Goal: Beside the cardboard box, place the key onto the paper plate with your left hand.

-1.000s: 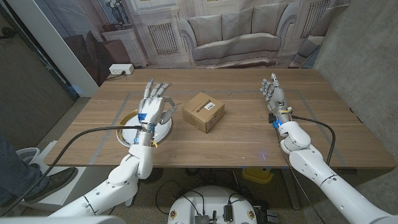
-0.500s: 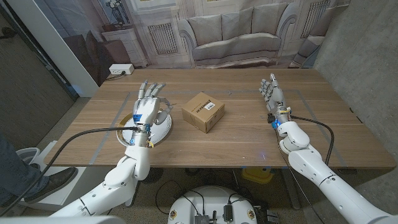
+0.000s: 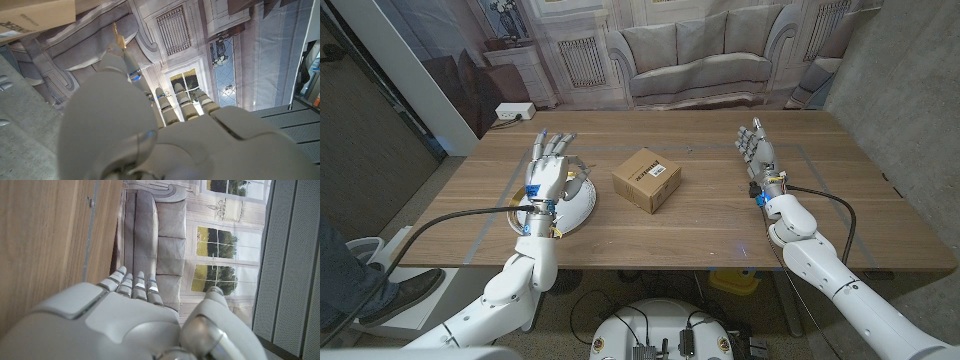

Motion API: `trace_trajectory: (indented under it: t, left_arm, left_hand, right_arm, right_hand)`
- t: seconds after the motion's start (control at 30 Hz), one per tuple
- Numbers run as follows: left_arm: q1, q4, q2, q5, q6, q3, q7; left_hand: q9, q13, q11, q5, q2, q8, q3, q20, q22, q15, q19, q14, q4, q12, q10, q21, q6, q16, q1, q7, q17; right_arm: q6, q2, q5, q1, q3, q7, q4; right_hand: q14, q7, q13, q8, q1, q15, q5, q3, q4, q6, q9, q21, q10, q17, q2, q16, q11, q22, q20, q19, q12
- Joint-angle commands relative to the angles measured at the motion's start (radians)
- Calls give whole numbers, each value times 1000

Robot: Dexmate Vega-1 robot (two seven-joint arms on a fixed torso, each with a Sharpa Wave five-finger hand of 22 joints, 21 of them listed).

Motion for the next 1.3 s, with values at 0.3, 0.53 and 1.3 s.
trace_trajectory:
  t: [0.3,0.53,1.3]
  left_arm:
    - [49,-13,-9,-60,36,-66,27]
    - [63,-16,-4,-76,47,-83,24]
    - [110,-20,-11,-114,97,-116,32]
  left_hand:
    - [3,3,2,-2,7,15,0,-3,2,-116,-1,15,5,-4,12,-5,-7,-7,1,0,5]
    - [1,4,2,-2,7,17,0,-3,2,-116,-1,18,5,-5,16,-5,-11,-7,2,0,5]
    - [-2,4,2,-2,7,29,2,-6,2,-118,0,21,5,-8,17,-6,-9,-11,2,-3,6]
  right_arm:
    - [-17,-9,-1,13,-7,10,-2]
    - [-19,-10,-1,15,-6,9,-2]
    - [-25,-6,7,28,-16,29,17]
  right_hand:
    - [7,0,3,4,1,1,0,-5,-2,11,5,5,8,3,6,2,-3,2,5,9,6]
    - [6,0,3,4,1,1,0,-5,-3,10,5,5,7,3,7,2,-3,2,5,9,6]
    - [7,1,3,4,1,2,0,-7,-5,11,5,5,7,3,8,2,-3,2,4,9,6]
